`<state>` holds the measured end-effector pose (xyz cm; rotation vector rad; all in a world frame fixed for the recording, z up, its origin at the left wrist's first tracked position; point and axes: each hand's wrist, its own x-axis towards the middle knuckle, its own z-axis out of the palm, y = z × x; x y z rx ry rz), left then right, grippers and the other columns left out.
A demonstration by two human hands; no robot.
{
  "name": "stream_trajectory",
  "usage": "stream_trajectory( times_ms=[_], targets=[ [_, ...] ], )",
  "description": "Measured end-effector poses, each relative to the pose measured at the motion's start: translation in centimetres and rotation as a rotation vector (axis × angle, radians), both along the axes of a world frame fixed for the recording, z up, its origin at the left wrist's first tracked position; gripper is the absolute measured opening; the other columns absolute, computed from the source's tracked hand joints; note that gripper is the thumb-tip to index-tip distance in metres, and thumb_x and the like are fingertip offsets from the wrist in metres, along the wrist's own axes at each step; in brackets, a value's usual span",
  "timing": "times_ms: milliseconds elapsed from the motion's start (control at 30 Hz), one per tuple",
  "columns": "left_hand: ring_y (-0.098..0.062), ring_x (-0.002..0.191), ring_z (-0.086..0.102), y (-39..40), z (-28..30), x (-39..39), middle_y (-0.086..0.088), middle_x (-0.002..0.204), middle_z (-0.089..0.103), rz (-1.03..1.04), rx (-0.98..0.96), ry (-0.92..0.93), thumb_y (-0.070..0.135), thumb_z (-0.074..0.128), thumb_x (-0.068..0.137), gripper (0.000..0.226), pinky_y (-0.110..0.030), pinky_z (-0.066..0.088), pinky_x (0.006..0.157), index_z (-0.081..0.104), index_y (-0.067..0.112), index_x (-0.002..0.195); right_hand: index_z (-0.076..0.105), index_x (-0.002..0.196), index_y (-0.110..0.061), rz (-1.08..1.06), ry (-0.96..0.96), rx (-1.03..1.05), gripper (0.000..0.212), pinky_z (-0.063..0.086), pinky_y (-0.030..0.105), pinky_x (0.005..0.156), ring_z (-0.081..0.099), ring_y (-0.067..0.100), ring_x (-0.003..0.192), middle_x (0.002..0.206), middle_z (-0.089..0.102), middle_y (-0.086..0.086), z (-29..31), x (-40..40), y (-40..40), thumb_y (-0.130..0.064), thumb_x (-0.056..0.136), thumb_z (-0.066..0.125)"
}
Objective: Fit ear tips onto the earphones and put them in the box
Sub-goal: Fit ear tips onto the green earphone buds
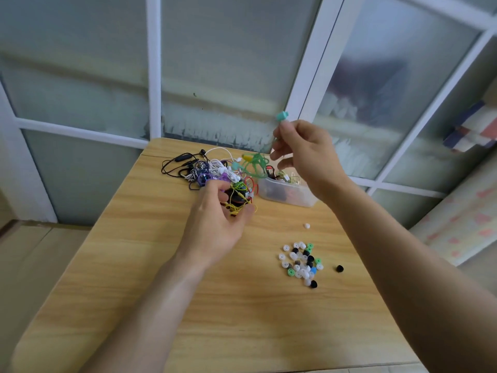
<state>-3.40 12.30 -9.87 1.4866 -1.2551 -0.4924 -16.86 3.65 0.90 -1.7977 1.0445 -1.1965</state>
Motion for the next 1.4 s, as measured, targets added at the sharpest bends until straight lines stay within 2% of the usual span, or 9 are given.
stream_trajectory(
  times_ms=[167, 267, 367, 500, 700, 967, 1067, 1200, 1400],
  targets=[
    [-0.033, 0.090, 0.069, 0.5, 1.6, -0.7, -0.021, 0.112, 0.064, -0.400, 0.189, 0.927, 0.023, 0.067, 0.087, 0.052, -0.039, 0.059, 0.077, 0.048, 0.002, 0.130, 0.064, 0.086, -0.007, 0.127, -0.022, 0.137, 0.025, 0.048, 0.031, 0.059, 0.062, 0.017, 0.065, 0.073, 0.064, 0.007, -1.0, -1.1, 3.5, -0.022, 0.102, 0.050],
    [-0.032, 0.085, 0.066, 0.8, 1.6, -1.1, -0.028, 0.103, 0.066, -0.491, 0.215, 1.083, 0.014, 0.052, 0.096, 0.031, -0.034, 0.059, 0.071, 0.058, -0.008, 0.117, 0.064, 0.087, -0.004, 0.141, -0.030, 0.161, 0.025, 0.047, 0.029, 0.057, 0.061, 0.017, 0.065, 0.072, 0.064, 0.006, -2.8, -2.4, 5.0, -0.020, 0.101, 0.051],
    [-0.020, 0.075, 0.066, 1.0, 0.9, -1.7, -0.016, 0.092, 0.070, -0.405, 0.258, 0.961, 0.006, 0.054, 0.095, 0.023, -0.026, 0.056, 0.064, 0.061, -0.003, 0.114, 0.066, 0.085, -0.004, 0.078, -0.011, 0.149, 0.022, 0.044, 0.029, 0.054, 0.057, 0.018, 0.064, 0.071, 0.065, 0.005, -5.2, -4.2, 6.3, -0.019, 0.098, 0.057],
    [-0.022, 0.086, 0.067, 1.3, -0.5, -2.4, -0.018, 0.099, 0.072, -0.413, 0.333, 0.812, -0.002, 0.067, 0.082, 0.028, -0.033, 0.055, 0.076, 0.064, 0.002, 0.110, 0.068, 0.089, -0.002, 0.024, -0.064, 0.264, 0.020, 0.045, 0.033, 0.058, 0.055, 0.022, 0.065, 0.071, 0.065, 0.009, -9.2, -5.9, 7.9, -0.020, 0.095, 0.062],
    [-0.015, 0.080, 0.069, 2.2, -1.2, -3.4, -0.013, 0.093, 0.074, -0.416, 0.319, 0.688, -0.009, 0.072, 0.075, 0.031, -0.021, 0.056, 0.068, 0.068, 0.005, 0.102, 0.071, 0.088, -0.006, 0.060, -0.070, 0.324, 0.018, 0.049, 0.029, 0.063, 0.059, 0.013, 0.064, 0.069, 0.067, 0.004, -12.5, -7.1, 9.4, -0.024, 0.087, 0.069],
    [-0.015, 0.075, 0.070, 2.9, -1.6, -4.4, -0.011, 0.088, 0.074, -0.337, 0.283, 0.724, -0.002, 0.066, 0.083, 0.016, -0.023, 0.055, 0.061, 0.069, 0.008, 0.095, 0.067, 0.094, 0.007, 0.059, -0.263, 0.447, 0.016, 0.058, 0.031, 0.059, 0.070, 0.022, 0.067, 0.082, 0.073, 0.022, -12.5, -7.3, 10.5, -0.007, 0.086, 0.070],
    [-0.017, 0.084, 0.069, 3.1, -2.0, -4.7, -0.012, 0.094, 0.074, -0.284, 0.277, 0.731, 0.013, 0.075, 0.072, 0.026, -0.028, 0.055, 0.078, 0.070, 0.008, 0.097, 0.067, 0.093, 0.008, 0.032, -0.274, 0.459, 0.016, 0.061, 0.041, 0.065, 0.071, 0.027, 0.069, 0.081, 0.072, 0.026, -12.4, -6.9, 11.1, -0.004, 0.084, 0.073],
    [-0.016, 0.093, 0.069, 3.5, -2.1, -4.9, -0.008, 0.093, 0.076, -0.262, 0.325, 0.704, 0.034, 0.074, 0.065, 0.040, -0.026, 0.048, 0.088, 0.074, 0.007, 0.095, 0.066, 0.089, 0.008, -0.050, -0.317, 0.450, 0.019, 0.061, 0.036, 0.058, 0.070, 0.023, 0.063, 0.076, 0.071, 0.024, -12.6, -6.0, 11.7, -0.004, 0.080, 0.077],
    [-0.023, 0.102, 0.068, 4.6, -1.8, -4.4, -0.011, 0.097, 0.075, -0.381, 0.361, 0.624, 0.030, 0.077, 0.058, 0.048, -0.037, 0.047, 0.100, 0.072, 0.008, 0.101, 0.069, 0.079, -0.005, -0.109, -0.184, 0.358, 0.014, 0.057, 0.030, 0.053, 0.068, 0.021, 0.059, 0.072, 0.072, 0.014, -13.0, -5.6, 12.0, -0.015, 0.080, 0.079]
  ],
)
